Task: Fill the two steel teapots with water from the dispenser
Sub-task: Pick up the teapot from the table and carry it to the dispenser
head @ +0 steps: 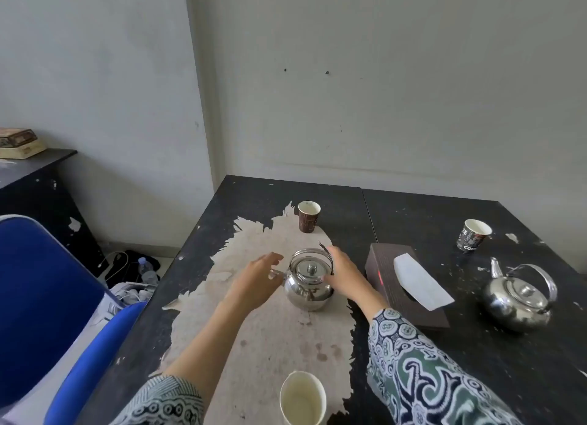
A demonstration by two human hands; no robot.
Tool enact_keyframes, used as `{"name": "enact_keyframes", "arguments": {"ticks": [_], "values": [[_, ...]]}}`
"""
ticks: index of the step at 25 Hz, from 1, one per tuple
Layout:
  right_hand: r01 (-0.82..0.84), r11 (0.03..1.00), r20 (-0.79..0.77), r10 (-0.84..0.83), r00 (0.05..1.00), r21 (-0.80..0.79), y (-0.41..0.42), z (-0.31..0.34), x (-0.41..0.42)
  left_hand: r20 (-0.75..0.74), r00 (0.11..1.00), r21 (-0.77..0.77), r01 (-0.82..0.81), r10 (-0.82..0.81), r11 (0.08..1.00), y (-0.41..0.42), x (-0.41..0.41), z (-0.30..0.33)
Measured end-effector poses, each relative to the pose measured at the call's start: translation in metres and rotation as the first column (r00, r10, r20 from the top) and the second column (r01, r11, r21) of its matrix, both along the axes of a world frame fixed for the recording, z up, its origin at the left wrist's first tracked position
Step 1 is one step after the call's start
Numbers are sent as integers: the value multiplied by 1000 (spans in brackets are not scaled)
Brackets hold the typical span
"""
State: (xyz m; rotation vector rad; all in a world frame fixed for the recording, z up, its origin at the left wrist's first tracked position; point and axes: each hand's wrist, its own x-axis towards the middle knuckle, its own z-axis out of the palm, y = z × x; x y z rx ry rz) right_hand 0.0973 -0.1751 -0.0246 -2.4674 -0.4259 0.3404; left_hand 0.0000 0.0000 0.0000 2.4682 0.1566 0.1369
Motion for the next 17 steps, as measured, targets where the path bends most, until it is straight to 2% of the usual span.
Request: {"name": "enact_keyframes", "arguments": {"ticks": [4, 7, 10, 17], "values": [[55, 998, 61, -54, 997, -8, 14, -13, 6, -105, 993, -21, 52, -54, 998, -8, 16, -12], [125, 986, 125, -139, 982, 111, 18, -16, 9, -102, 994, -34, 46, -49, 998, -14, 26, -26], [152, 970, 81, -170, 982, 191, 16, -18, 3, -91, 996, -17, 24, -25, 1000, -20, 27, -37], [-77, 967, 114, 51, 992, 242, 10, 12, -31, 40, 999, -17, -12, 13, 1000, -17, 3, -18]]}}
